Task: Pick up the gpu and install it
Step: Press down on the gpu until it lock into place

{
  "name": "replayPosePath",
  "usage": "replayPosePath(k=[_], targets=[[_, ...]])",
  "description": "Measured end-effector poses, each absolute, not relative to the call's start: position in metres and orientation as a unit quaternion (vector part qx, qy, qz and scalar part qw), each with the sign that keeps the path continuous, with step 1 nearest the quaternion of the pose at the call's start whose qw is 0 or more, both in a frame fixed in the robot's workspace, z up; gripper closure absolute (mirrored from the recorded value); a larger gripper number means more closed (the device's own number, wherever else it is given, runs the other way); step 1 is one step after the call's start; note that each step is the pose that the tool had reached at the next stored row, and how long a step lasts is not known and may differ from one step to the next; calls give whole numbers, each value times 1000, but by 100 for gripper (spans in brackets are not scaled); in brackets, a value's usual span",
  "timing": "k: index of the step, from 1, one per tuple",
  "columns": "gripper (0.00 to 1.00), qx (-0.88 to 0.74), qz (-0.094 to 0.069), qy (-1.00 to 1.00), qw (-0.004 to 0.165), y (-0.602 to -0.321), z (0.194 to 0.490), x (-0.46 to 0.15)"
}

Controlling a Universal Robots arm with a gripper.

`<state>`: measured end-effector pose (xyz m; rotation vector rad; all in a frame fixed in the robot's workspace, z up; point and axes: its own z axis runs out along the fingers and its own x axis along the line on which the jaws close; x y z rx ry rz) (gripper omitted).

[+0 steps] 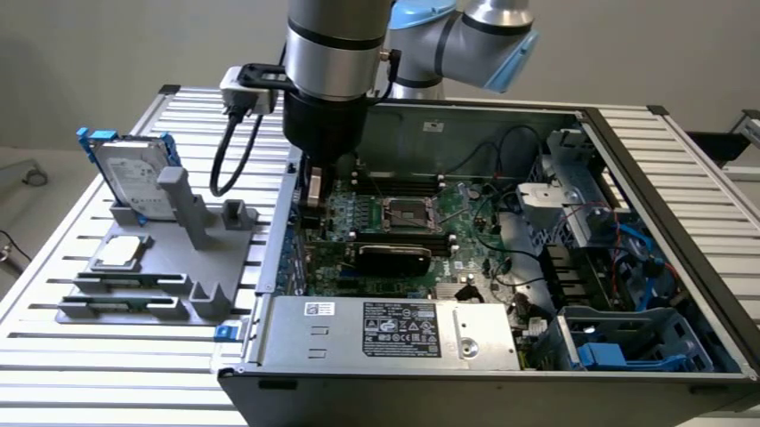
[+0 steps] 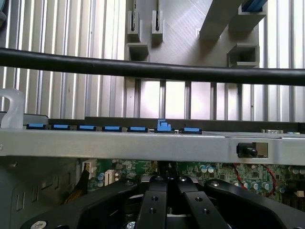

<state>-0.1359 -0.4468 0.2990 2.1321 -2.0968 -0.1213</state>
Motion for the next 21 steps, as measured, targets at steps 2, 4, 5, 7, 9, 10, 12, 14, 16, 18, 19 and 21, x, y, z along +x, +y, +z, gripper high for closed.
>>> replayPosePath(k=[2, 4, 5, 7, 9, 10, 12, 14, 16, 18, 19, 21], targets=[[89, 710, -41, -699, 74, -447, 299, -136], [89, 710, -41, -699, 75, -447, 299, -136], [89, 710, -41, -699, 75, -447, 299, -136], [89, 710, -41, -699, 75, -447, 300, -136], [89, 709, -42, -699, 76, -447, 300, -136], [89, 709, -42, -700, 76, -447, 300, -136], [89, 709, -42, -700, 76, -447, 300, -136], [89, 709, -42, -700, 76, -447, 300, -136], [89, 709, -42, -700, 76, -447, 299, -136], [89, 709, -42, -700, 76, -447, 299, -136], [89, 709, -42, -700, 76, -447, 299, -136], [89, 709, -42, -700, 76, -447, 299, -136]])
